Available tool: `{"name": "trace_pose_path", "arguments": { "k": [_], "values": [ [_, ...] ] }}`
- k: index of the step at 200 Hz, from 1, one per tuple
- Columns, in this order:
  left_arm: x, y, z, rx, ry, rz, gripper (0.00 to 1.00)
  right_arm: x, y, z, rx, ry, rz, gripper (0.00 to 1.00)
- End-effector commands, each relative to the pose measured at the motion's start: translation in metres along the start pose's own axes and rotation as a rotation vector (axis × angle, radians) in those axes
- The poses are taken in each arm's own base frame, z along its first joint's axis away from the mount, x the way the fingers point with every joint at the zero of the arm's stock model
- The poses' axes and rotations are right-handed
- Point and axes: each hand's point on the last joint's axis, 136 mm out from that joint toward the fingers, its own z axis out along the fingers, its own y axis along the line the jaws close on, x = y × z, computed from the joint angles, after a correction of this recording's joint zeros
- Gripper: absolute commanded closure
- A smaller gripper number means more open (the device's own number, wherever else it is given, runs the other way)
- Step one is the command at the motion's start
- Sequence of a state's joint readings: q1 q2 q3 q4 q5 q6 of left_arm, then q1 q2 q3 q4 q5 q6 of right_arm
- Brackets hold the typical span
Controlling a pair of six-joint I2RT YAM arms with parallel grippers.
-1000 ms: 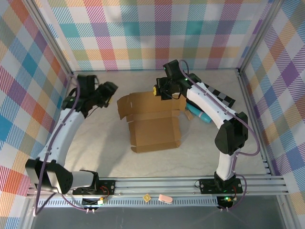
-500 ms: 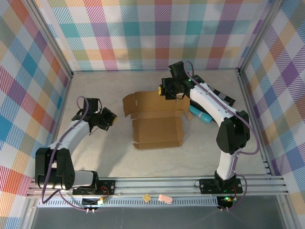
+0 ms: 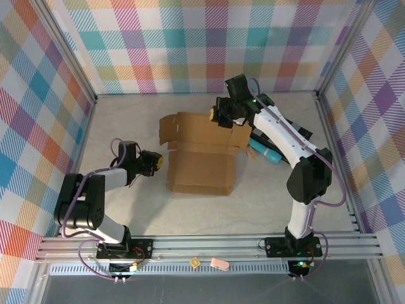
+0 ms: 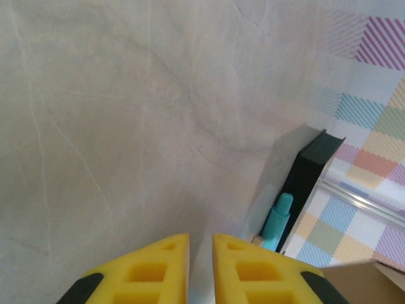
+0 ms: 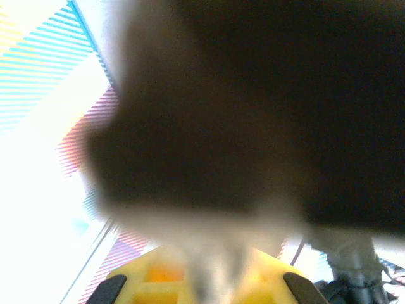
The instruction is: Fold the paper box
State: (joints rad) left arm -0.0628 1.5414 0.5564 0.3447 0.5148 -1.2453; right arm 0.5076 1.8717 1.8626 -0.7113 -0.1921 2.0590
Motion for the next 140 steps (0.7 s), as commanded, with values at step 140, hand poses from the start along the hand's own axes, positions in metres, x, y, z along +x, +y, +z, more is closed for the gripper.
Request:
{"name": "trace_pose_path", "arguments": {
  "k": [140],
  "values": [
    [0.03, -0.095, 0.014, 0.245, 0.036, 0.142, 0.66, -0.005, -0.006, 0.007, 0.062, 0.03, 0.138, 1.0]
  ]
}}
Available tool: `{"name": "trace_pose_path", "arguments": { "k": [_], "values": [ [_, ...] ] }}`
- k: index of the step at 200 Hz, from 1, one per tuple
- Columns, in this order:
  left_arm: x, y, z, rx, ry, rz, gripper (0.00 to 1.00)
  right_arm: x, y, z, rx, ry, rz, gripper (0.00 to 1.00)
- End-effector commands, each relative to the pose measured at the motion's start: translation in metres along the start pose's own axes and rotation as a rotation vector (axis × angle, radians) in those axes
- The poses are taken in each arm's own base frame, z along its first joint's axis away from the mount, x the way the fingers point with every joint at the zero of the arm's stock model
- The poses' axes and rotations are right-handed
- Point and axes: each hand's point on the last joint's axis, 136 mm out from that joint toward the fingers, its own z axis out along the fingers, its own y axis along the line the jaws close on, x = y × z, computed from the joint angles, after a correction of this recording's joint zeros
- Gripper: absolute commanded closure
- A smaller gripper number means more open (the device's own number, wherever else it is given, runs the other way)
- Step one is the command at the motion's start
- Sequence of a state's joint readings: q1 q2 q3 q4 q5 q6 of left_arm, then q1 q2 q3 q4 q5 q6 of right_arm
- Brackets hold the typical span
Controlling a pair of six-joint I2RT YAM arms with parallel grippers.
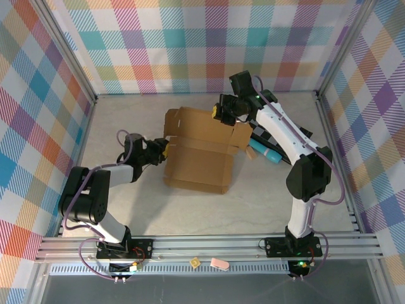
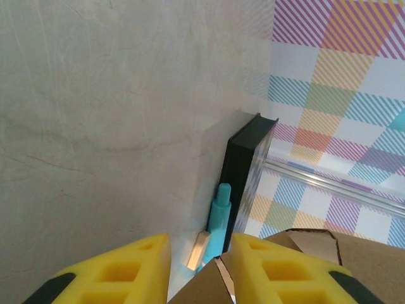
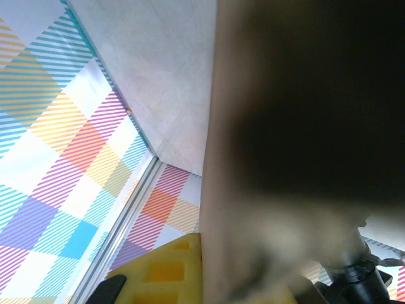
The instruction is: Fold the paper box
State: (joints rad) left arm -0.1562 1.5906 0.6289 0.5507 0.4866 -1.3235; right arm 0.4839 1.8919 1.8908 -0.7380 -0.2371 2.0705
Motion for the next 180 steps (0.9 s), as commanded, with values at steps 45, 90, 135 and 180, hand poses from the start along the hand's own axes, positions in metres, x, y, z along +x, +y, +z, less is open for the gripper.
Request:
{"name": "trace_pose_path", "arguments": {
  "k": [45, 90, 135, 180],
  "values": [
    [0.021, -0.028, 0.001, 0.022, 0.036, 0.102, 0.53, -0.002, -0.007, 0.008, 0.027, 0.019, 0.112, 1.0],
    [0.024, -0.024, -0.003, -0.004, 0.043, 0.121, 0.5, -0.004, -0.009, 0.008, 0.028, 0.02, 0.102, 1.0],
    [0.033, -0.022, -0.009, -0.026, 0.087, 0.173, 0.52, -0.007, -0.008, 0.015, -0.016, 0.04, 0.05, 1.0],
    [0.036, -0.001, -0.032, -0.162, 0.082, 0.245, 0.51, -0.011, 0.002, 0.017, -0.104, 0.033, -0.077, 1.0]
  ]
}}
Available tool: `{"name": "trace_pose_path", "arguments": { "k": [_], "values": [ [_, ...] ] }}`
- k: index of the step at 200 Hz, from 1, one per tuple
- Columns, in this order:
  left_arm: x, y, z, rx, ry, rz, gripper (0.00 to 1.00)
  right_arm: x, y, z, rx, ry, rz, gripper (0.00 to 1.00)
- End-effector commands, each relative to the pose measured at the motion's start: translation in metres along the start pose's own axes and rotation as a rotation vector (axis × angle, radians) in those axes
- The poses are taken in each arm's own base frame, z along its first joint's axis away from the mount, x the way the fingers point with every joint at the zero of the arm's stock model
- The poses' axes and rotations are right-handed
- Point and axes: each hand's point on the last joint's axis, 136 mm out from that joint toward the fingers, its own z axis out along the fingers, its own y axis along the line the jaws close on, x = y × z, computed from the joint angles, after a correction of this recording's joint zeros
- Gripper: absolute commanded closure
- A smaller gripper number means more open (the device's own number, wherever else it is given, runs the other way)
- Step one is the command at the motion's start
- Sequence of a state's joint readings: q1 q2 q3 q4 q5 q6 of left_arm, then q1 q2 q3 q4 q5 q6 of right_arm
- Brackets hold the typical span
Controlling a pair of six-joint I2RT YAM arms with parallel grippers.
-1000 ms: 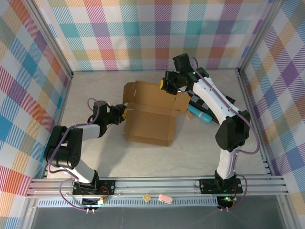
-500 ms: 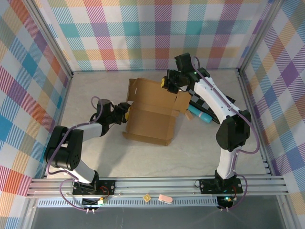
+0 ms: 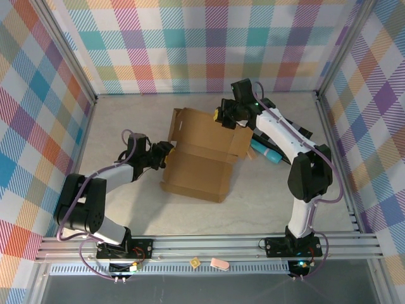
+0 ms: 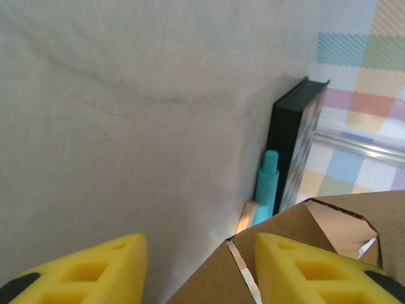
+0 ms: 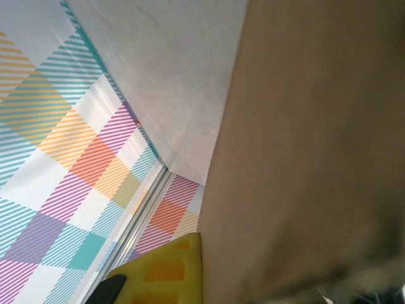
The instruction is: Fold the paper box
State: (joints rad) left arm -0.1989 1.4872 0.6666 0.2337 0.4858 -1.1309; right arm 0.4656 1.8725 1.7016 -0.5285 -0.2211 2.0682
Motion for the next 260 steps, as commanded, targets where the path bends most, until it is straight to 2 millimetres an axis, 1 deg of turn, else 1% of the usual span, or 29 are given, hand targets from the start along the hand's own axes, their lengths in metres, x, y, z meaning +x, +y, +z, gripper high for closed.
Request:
{"name": "trace_pose_path", "arguments": {
  "k": [1, 12, 24, 29, 32, 40, 44, 56, 61, 74, 87, 99, 126, 140, 168, 190, 211, 233, 242, 245, 251, 260],
  "values": [
    [0.007, -0.016, -0.021, -0.013, 0.0, 0.119, 0.5, 0.016, 0.006, -0.009, -0.055, 0.039, -0.077, 1.0],
    [0.007, -0.008, -0.033, -0.082, -0.021, 0.142, 0.46, 0.017, 0.008, -0.007, -0.071, 0.042, -0.128, 1.0],
    [0.006, 0.007, -0.047, -0.189, -0.04, 0.153, 0.41, 0.017, 0.008, -0.001, -0.087, 0.049, -0.186, 1.0],
    [0.006, 0.012, -0.052, -0.223, -0.047, 0.163, 0.4, 0.018, 0.007, 0.001, -0.093, 0.054, -0.209, 1.0],
    [0.008, 0.02, -0.056, -0.263, -0.04, 0.156, 0.4, 0.019, 0.008, 0.002, -0.101, 0.057, -0.228, 1.0],
    [0.008, 0.029, -0.065, -0.314, -0.052, 0.158, 0.4, 0.02, 0.006, 0.007, -0.109, 0.06, -0.271, 1.0],
    [0.006, 0.029, -0.07, -0.321, -0.067, 0.164, 0.4, 0.022, 0.006, 0.009, -0.117, 0.063, -0.296, 1.0],
    [0.005, 0.039, -0.084, -0.372, -0.097, 0.166, 0.4, 0.03, 0.006, 0.016, -0.157, 0.085, -0.372, 1.0],
    [0.003, 0.041, -0.091, -0.383, -0.114, 0.164, 0.4, 0.03, 0.003, 0.02, -0.158, 0.091, -0.389, 1.0],
    [-0.003, 0.046, -0.105, -0.397, -0.162, 0.15, 0.41, 0.04, 0.0, 0.029, -0.203, 0.128, -0.43, 1.0],
    [-0.009, 0.044, -0.115, -0.383, -0.192, 0.141, 0.44, 0.045, -0.006, 0.036, -0.212, 0.146, -0.465, 1.0],
    [-0.013, 0.04, -0.121, -0.376, -0.206, 0.149, 0.46, 0.051, -0.008, 0.039, -0.232, 0.156, -0.524, 1.0],
    [-0.022, 0.033, -0.123, -0.379, -0.215, 0.166, 0.48, 0.063, -0.01, 0.047, -0.275, 0.199, -0.606, 1.0],
    [-0.026, 0.032, -0.123, -0.372, -0.229, 0.164, 0.48, 0.061, -0.018, 0.052, -0.259, 0.216, -0.637, 1.0],
    [-0.031, 0.03, -0.114, -0.352, -0.225, 0.169, 0.49, 0.05, -0.041, 0.065, -0.225, 0.245, -0.673, 1.0],
    [-0.034, 0.028, -0.109, -0.341, -0.218, 0.206, 0.53, 0.04, -0.056, 0.072, -0.197, 0.255, -0.729, 1.0],
    [-0.033, 0.031, -0.096, -0.33, -0.164, 0.26, 0.58, 0.033, -0.068, 0.08, -0.172, 0.275, -0.767, 1.0],
    [-0.031, 0.034, -0.084, -0.294, -0.132, 0.343, 0.67, 0.029, -0.071, 0.081, -0.178, 0.274, -0.769, 1.0],
    [-0.03, 0.031, -0.08, -0.263, -0.118, 0.387, 0.7, 0.029, -0.069, 0.081, -0.186, 0.277, -0.769, 1.0],
    [-0.031, 0.025, -0.077, -0.232, -0.123, 0.415, 0.72, 0.029, -0.069, 0.081, -0.188, 0.279, -0.771, 1.0],
    [-0.028, 0.023, -0.074, -0.208, -0.112, 0.447, 0.74, 0.03, -0.068, 0.081, -0.196, 0.281, -0.772, 1.0],
    [-0.025, 0.021, -0.069, -0.176, -0.1, 0.489, 0.75, 0.032, -0.065, 0.082, -0.213, 0.29, -0.774, 1.0]
  ]
}}
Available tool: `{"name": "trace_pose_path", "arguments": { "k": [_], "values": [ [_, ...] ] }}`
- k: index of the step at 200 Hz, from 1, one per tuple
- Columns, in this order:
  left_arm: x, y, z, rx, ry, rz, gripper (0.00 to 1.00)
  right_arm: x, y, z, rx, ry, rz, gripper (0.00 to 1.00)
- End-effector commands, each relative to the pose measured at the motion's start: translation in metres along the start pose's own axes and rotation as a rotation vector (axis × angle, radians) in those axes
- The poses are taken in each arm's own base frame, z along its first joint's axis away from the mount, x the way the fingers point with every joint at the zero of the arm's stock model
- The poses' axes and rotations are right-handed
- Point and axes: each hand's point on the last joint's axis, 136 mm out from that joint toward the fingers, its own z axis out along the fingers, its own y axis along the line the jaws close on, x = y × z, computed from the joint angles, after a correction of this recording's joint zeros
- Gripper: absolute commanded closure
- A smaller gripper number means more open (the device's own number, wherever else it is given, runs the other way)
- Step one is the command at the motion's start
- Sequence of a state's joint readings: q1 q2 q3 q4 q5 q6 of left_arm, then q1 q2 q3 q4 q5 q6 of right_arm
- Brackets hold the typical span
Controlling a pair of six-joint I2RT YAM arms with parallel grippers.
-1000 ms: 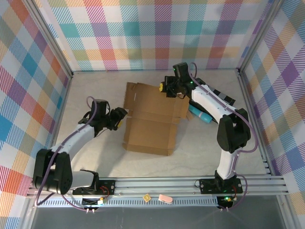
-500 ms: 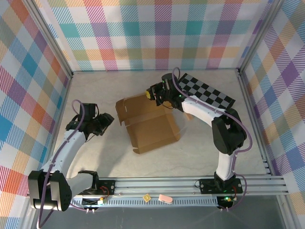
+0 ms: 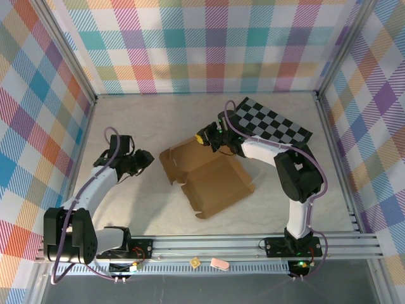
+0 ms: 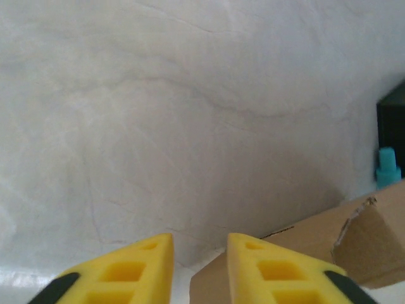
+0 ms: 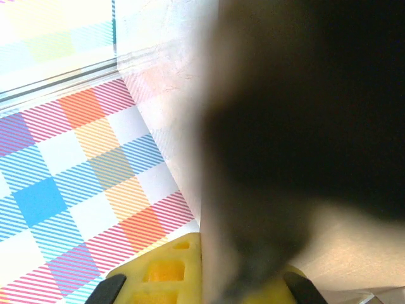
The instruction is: Fold the paper box
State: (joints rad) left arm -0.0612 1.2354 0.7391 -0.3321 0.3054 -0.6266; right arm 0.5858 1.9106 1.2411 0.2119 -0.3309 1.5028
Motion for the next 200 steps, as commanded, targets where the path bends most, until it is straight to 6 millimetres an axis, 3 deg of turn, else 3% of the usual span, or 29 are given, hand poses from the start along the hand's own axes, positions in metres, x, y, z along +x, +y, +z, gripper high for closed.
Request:
{"name": "trace_pose_path", "arguments": {
  "k": [1, 36, 67, 111, 200],
  "values": [
    [0.0, -0.022, 0.007, 0.145, -0.015, 0.172, 0.75, -0.001, 0.011, 0.004, -0.071, 0.018, -0.062, 1.0],
    [0.015, -0.021, 0.017, 0.204, 0.003, 0.227, 0.72, -0.002, 0.03, 0.004, -0.163, 0.019, -0.11, 1.0],
    [0.016, -0.026, 0.012, 0.242, -0.056, 0.283, 0.69, -0.004, 0.041, 0.006, -0.231, 0.033, -0.141, 1.0],
    [0.01, -0.029, 0.017, 0.23, -0.101, 0.349, 0.67, -0.001, 0.034, 0.004, -0.286, 0.078, -0.211, 1.0],
    [0.034, -0.034, 0.02, 0.237, -0.081, 0.451, 0.66, 0.002, -0.007, -0.009, -0.311, 0.174, -0.279, 1.0]
  ]
}}
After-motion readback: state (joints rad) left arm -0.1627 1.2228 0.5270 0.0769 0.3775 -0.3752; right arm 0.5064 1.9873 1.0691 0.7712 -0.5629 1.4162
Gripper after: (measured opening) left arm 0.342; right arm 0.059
